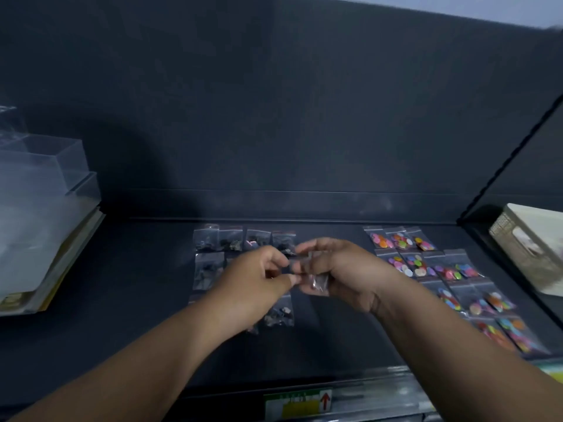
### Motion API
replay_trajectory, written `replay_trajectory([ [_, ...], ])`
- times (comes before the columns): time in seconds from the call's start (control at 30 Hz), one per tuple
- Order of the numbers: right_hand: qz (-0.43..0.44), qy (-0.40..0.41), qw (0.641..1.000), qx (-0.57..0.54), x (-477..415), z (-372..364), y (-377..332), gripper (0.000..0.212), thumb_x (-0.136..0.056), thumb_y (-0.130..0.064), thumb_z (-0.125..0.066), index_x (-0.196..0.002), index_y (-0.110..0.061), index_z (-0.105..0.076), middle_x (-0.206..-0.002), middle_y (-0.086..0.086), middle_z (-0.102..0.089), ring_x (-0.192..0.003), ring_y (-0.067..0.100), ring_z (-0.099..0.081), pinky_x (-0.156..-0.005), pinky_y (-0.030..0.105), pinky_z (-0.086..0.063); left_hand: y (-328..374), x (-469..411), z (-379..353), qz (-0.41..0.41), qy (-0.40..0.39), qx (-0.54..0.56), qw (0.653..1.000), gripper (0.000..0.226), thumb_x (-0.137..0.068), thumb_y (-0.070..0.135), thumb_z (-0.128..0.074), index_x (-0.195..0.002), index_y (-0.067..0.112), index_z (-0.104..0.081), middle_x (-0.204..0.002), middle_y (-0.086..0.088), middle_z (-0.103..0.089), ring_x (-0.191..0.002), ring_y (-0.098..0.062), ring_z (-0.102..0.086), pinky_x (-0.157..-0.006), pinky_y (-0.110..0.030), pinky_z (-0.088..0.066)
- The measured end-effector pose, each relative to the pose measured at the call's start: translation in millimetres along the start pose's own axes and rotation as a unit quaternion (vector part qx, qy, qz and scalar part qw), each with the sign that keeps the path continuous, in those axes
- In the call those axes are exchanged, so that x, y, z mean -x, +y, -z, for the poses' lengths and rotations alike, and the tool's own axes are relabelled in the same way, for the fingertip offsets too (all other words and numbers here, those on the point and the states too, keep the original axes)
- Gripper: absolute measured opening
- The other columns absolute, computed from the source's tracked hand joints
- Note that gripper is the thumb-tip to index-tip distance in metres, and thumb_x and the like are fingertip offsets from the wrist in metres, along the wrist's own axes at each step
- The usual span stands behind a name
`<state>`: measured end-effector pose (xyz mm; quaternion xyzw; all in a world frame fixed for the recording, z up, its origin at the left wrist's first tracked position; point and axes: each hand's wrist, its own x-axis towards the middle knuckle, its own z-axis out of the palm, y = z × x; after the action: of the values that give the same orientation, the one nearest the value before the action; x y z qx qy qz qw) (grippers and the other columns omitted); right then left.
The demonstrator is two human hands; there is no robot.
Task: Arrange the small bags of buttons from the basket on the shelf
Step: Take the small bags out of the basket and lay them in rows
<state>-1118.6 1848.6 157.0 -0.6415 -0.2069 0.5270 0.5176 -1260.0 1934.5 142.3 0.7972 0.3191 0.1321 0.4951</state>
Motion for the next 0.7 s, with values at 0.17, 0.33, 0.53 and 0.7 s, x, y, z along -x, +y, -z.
replay_trajectory([
  [0.17,0.043,-0.011,0.983,-0.18,3.2,3.0,3.1,0.028,-0.091,0.01,-0.044,-0.103,-0.007,-0.063,-0.087,0.011,-0.072,-0.078,0.022,-0.069,-0.07,0.033,-0.056,19.0,-3.9,-13.6,0.077,-0.037,0.15,0.985,0.018,-0.082,0.029,-0.07,-0.093,0.019,-0.06,-0.086,0.002,-0.069,-0.083,-0.017,-0.068,-0.084,-0.037,-0.056],
  [0.33,0.052,-0.034,0.97,-0.235,6.7,3.7,4.5,0.028,-0.093,0.003,-0.043,-0.106,-0.009,-0.065,-0.1,0.009,-0.073,-0.084,0.019,-0.071,-0.072,0.03,-0.057,29.3,-9.0,-23.3,0.15,-0.066,0.287,0.944,0.012,-0.084,0.014,-0.069,-0.094,0.013,-0.062,-0.076,-0.002,-0.069,-0.068,-0.013,-0.063,-0.072,-0.029,-0.054],
  [0.53,0.007,-0.028,0.973,-0.231,13.5,21.6,2.8,0.026,-0.092,-0.003,-0.05,-0.112,-0.014,-0.062,-0.097,0.009,-0.071,-0.08,0.023,-0.069,-0.069,0.039,-0.059,27.4,-17.1,-17.0,0.183,-0.061,0.329,0.924,0.011,-0.085,0.005,-0.064,-0.086,0.015,-0.06,-0.067,-0.001,-0.067,-0.063,-0.014,-0.061,-0.062,-0.027,-0.05],
  [0.7,-0.031,0.014,0.987,-0.16,14.9,30.5,5.2,0.013,-0.081,-0.021,-0.066,-0.094,-0.022,-0.062,-0.08,-0.002,-0.07,-0.072,0.015,-0.065,-0.06,0.029,-0.052,23.3,-20.9,-17.3,0.195,-0.032,0.33,0.923,0.014,-0.085,0.002,-0.063,-0.083,0.015,-0.057,-0.071,-0.006,-0.068,-0.063,-0.016,-0.062,-0.059,-0.027,-0.049],
])
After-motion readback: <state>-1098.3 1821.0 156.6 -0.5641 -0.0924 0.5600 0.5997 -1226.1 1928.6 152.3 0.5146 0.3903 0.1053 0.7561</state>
